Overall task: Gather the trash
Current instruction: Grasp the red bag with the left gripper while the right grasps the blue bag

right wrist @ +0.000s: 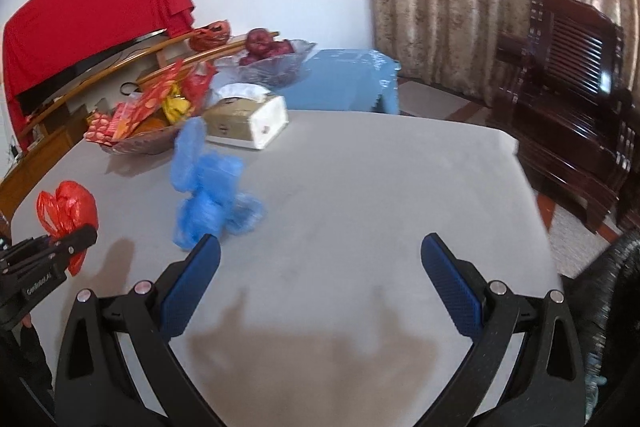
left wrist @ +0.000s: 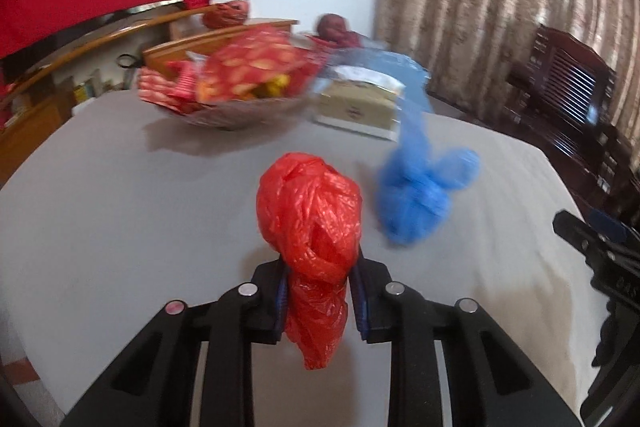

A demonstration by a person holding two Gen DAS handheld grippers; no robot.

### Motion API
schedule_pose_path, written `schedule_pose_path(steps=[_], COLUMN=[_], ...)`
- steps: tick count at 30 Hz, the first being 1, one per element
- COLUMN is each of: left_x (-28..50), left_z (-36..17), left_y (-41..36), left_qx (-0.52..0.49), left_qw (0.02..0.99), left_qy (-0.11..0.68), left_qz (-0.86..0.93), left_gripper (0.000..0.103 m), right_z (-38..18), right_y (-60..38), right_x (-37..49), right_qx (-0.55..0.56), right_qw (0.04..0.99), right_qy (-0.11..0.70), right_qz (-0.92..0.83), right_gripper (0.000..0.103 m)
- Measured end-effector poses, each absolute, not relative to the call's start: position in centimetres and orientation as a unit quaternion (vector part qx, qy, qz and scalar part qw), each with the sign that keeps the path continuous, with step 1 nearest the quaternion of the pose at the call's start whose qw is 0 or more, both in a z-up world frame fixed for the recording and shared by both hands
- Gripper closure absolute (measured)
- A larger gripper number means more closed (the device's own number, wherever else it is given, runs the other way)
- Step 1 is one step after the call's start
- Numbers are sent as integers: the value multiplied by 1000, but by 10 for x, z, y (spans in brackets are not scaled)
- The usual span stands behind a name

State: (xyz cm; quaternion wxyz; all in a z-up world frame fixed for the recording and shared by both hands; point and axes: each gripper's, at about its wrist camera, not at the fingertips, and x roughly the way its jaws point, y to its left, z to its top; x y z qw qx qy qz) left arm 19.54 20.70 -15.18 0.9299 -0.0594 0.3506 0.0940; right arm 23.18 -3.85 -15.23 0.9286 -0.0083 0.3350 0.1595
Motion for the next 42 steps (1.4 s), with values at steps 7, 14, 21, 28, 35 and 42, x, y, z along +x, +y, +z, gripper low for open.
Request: schedule_pose_path(steps=[7,14,21,28,35,42], left_x=[213,205,193,187,173,161], left_z=[-155,-158,-157,-153,-131,-102], left_y=[249,268,278,278,255,214], left_qx=[-66,-81,-85,-87,-73,-57], left_qw=[927,924,923,924,932,941], left_qy=[349,349,350,347,331,318], left_qz=[124,135,138,137,129,97], left_gripper=[77,77,77,77,77,77], right_z=[-160,-182,-204,-184,-136,-110], right_y=[16,60,84,104,69,13], right_x=[258,287,308,294,256,214], right_qx=[-35,-68,-75,-93,-68,-52], right_qw=[924,912,889,859,881,897], right_qy=[342,372,415,421,381,366], right_qz=[166,160,178,275,273,243], right_gripper=[5,5,18,77,77,77])
